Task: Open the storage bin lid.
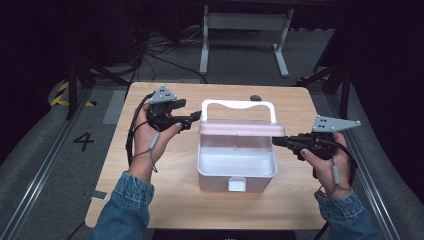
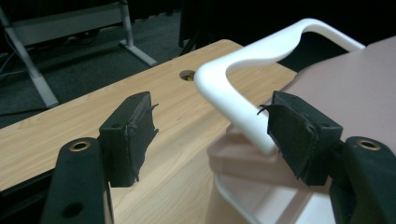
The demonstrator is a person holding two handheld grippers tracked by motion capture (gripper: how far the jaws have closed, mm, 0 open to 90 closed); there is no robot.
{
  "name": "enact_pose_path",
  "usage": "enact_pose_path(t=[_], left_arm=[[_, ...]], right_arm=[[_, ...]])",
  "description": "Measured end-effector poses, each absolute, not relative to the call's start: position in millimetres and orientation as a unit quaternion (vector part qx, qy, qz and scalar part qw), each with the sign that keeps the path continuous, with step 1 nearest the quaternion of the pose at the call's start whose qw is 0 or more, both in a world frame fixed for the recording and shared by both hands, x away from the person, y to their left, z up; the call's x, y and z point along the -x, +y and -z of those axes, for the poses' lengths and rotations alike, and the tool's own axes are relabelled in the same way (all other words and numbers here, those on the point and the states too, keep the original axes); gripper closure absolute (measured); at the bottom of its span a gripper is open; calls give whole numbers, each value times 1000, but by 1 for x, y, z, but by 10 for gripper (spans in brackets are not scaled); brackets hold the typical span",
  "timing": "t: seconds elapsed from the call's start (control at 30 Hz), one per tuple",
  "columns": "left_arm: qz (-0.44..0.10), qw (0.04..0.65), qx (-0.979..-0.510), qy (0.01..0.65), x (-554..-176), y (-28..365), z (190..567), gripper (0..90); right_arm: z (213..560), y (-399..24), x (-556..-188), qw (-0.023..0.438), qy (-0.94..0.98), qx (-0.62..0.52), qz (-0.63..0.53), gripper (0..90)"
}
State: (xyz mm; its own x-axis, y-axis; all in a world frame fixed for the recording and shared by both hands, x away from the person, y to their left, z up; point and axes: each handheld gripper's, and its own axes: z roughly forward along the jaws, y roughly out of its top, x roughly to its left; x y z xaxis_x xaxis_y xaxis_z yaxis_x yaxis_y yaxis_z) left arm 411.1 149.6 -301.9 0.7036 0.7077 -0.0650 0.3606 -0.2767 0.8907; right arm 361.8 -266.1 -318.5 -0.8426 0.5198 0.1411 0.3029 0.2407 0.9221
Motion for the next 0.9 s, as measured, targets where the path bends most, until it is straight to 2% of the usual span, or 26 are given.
enact_pose_path(t=[0.13,0.57,0.9], left_arm=[[-189,450,-801,346,-403,158,304,323],[-187,419,-823,334,-387,162,314,305],[-209,457,-811,300,-394,143,307,260]], right_arm=[[314,-266,-365,103,776,-264,-564,900],[306,-265,-376,112,755,-277,-583,900],[304,-262,-385,118,738,-297,-595,900]])
